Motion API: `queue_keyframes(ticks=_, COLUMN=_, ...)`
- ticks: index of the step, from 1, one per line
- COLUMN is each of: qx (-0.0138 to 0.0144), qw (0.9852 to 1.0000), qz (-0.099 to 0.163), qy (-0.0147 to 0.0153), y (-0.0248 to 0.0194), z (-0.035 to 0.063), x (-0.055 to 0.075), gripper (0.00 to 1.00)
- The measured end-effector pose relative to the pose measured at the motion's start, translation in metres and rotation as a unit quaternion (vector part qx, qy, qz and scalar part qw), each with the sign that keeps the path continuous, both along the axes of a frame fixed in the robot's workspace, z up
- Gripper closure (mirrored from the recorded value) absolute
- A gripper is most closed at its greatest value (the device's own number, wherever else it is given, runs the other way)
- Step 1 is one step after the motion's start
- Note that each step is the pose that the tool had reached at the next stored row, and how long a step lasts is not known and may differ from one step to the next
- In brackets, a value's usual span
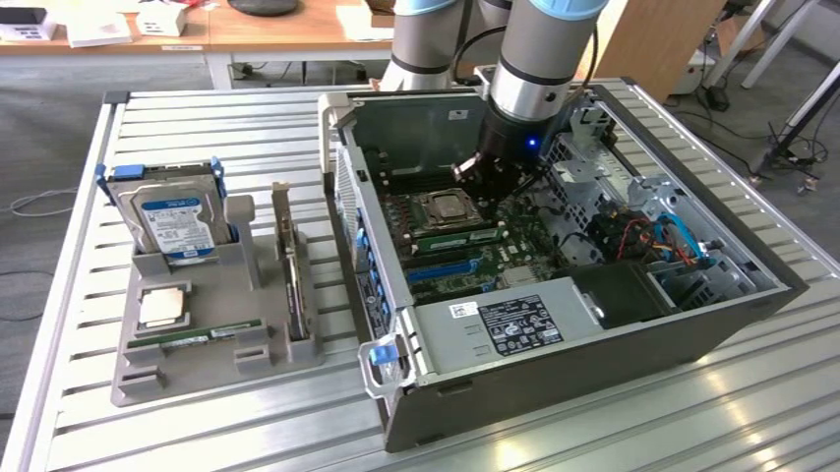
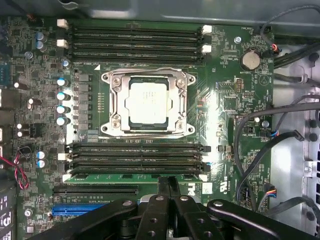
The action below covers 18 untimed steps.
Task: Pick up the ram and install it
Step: 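Press down the ram until it locks into place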
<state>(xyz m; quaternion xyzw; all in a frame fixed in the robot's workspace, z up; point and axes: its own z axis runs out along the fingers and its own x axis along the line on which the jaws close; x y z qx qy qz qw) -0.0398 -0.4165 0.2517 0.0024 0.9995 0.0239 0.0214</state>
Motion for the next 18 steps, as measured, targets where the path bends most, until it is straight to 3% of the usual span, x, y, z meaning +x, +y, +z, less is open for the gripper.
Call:
queue_keyframes(ticks=7, qx=-0.0001, qw=1.0, qz=0.0, qy=0.0001, y=0.0, z=0.0, x=0.0, gripper=0.89)
queue_keyframes(ticks=10, qx=-0.0002, qw=1.0, qz=0.0, qy=0.0026, y=0.0, z=0.0, x=0.0, gripper=0.89)
queue_keyframes(ticks=14, qx=-0.0002, qw=0.9999, qz=0.0, qy=0.0117, y=0.0, z=0.0001, x=0.0, gripper=0.89)
queue_keyframes(ticks=17, qx=-0.0006, qw=0.9998, qz=0.0, qy=0.0217, y=0.0, z=0.0004, x=0.0002, gripper=0.89)
queue_keyframes(ticks=18, qx=-0.0008, qw=0.9997, qz=0.0, qy=0.0238, y=0.0, z=0.0005, x=0.0001, gripper=0.89)
